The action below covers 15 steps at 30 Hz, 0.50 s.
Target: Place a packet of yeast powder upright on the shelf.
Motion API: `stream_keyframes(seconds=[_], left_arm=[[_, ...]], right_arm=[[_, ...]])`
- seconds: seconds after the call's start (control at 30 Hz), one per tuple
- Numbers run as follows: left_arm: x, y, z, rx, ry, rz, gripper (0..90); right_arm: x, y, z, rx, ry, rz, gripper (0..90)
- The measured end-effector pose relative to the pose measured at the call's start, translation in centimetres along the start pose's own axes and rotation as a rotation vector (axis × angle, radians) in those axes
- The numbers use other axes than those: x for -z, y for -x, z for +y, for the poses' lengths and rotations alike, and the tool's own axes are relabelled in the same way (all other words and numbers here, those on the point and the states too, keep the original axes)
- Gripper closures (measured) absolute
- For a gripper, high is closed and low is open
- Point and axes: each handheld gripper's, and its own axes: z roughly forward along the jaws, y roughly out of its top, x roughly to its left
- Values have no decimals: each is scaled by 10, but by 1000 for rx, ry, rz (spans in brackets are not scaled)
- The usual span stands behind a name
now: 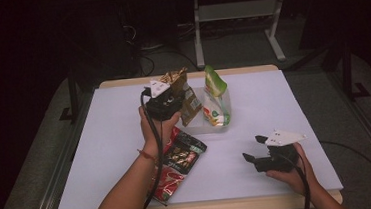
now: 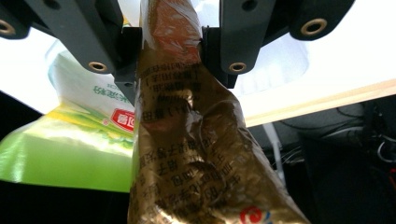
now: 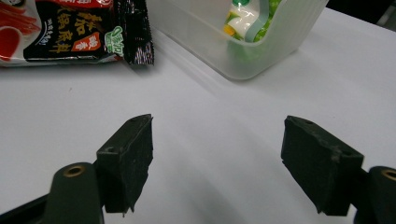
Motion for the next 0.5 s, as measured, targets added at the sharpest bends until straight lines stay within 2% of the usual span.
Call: stream_keyframes(seconds=[0.2,0.3,0.4,0.5], left_arm=[[-17,4,-1,5,-32,41,676],[-22,5,0,13,-39,62,676],[-25,7,1,-5,-44,88,676],[-29,8,2,-2,-50,123,677]], right_arm=[[1,0,0,-6,4,4,245],[1,0,0,-1,-1,6,245],[0,-1,0,1,-4,9,246],[-1,-2,0,4,-11,11,245]])
